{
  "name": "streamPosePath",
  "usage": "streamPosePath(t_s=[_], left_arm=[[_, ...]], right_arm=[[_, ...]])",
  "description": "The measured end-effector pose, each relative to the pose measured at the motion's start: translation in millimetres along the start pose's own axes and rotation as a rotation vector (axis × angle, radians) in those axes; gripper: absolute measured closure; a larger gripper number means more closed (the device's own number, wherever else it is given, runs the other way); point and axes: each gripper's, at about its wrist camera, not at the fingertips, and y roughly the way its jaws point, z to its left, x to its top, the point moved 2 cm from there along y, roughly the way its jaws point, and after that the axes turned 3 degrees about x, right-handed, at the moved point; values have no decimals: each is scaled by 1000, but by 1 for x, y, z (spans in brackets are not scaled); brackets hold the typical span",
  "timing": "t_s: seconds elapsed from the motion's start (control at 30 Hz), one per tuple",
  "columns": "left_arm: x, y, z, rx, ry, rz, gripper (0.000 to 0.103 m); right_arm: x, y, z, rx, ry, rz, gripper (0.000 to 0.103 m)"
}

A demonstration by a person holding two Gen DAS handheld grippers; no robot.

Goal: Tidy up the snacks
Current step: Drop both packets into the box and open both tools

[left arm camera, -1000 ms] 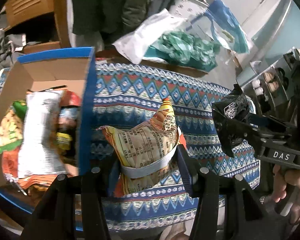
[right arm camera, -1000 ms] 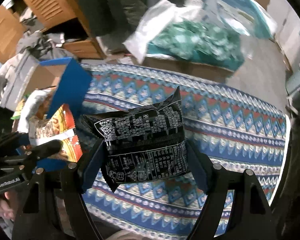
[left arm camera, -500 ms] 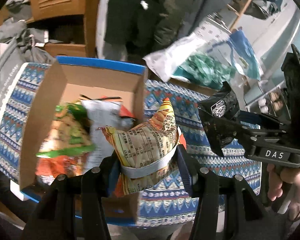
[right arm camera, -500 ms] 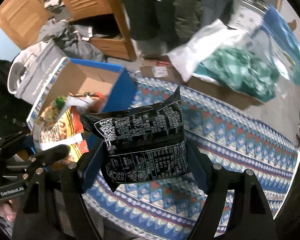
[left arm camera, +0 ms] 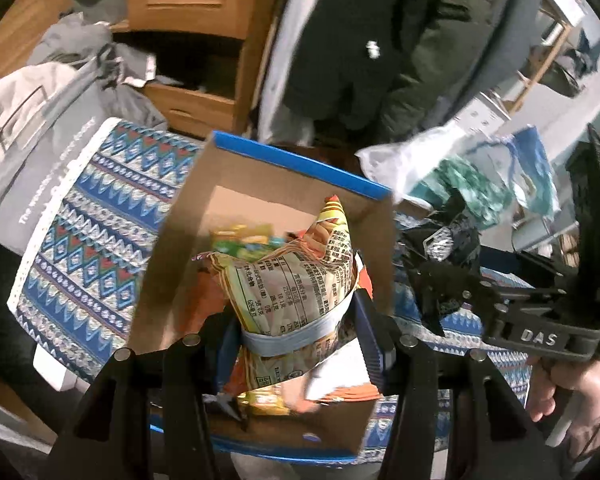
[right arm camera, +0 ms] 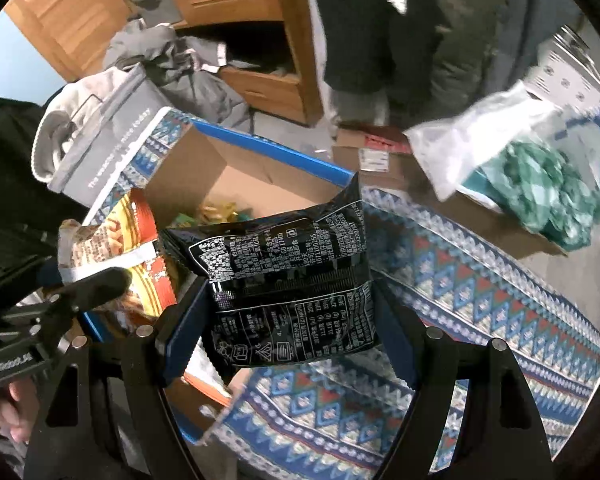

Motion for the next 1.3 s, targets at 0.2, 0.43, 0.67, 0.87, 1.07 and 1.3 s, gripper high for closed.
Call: streamPosePath(t_s=[0.2,0.43,0.67,0.87,1.07,1.3], left_arm=[[4,13,34,38,-48,3,49],[-1,28,50,34,-83,27,48],[1,24,55,66,-99,15,32],[-5,10,46,79,-62,-4,24],[-8,-19,25,89,15,-68,23],[-11,-55,13,78,46,-176,16]], right_arm=[[18,18,22,32,-20,12,24],[31,38,38,59,-35,27,23],[34,34,41,64,-27,0,23],[30,15,41,33,-31,-44,23],[18,-15,41,-32,-46,-111,23],[1,-58,45,-79,-50,-198,23]])
